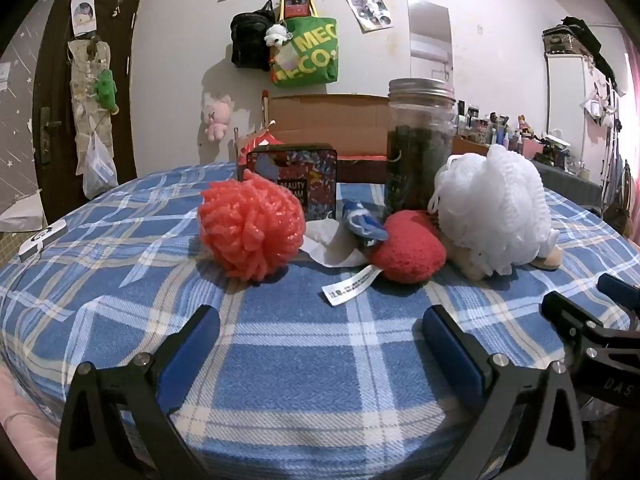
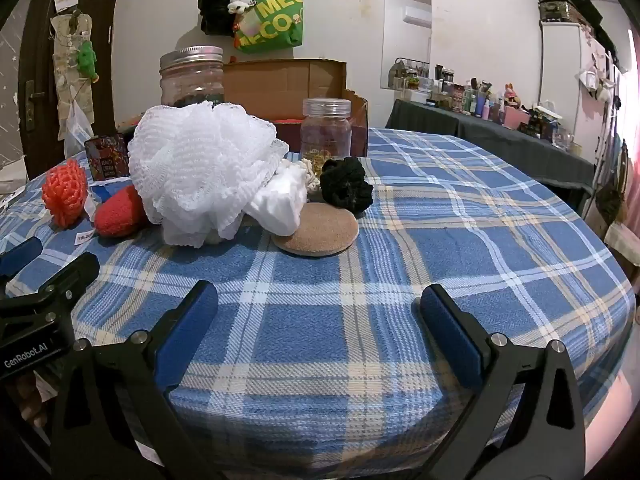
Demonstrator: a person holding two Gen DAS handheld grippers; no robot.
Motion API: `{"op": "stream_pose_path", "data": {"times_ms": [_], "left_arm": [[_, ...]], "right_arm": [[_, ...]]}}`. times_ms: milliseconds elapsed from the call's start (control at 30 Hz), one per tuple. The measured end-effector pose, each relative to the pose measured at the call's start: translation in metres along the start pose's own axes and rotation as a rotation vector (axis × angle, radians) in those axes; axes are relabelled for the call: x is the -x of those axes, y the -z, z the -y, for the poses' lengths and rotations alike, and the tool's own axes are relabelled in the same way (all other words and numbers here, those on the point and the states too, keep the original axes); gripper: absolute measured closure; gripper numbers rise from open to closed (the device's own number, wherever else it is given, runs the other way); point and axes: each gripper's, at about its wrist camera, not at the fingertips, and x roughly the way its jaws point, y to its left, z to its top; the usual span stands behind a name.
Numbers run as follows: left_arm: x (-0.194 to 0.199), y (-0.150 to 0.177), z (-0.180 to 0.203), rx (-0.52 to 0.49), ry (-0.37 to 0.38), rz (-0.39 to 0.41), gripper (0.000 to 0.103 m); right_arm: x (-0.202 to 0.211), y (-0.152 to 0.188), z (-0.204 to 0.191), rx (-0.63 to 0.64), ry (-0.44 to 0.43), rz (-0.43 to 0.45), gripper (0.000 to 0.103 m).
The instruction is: Organize soft objects
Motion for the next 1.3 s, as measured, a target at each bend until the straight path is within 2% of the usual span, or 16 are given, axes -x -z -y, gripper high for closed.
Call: {"op": "stream_pose_path", "data": {"times_ms": [1300], "left_arm": [[-0.0004,-0.0002,-0.0003,0.0,0.0,-0.014,0.0]], "right_arm": [[0.0006,0.0001,-0.0005,0.002,0.001,-0.001,0.0]]}}
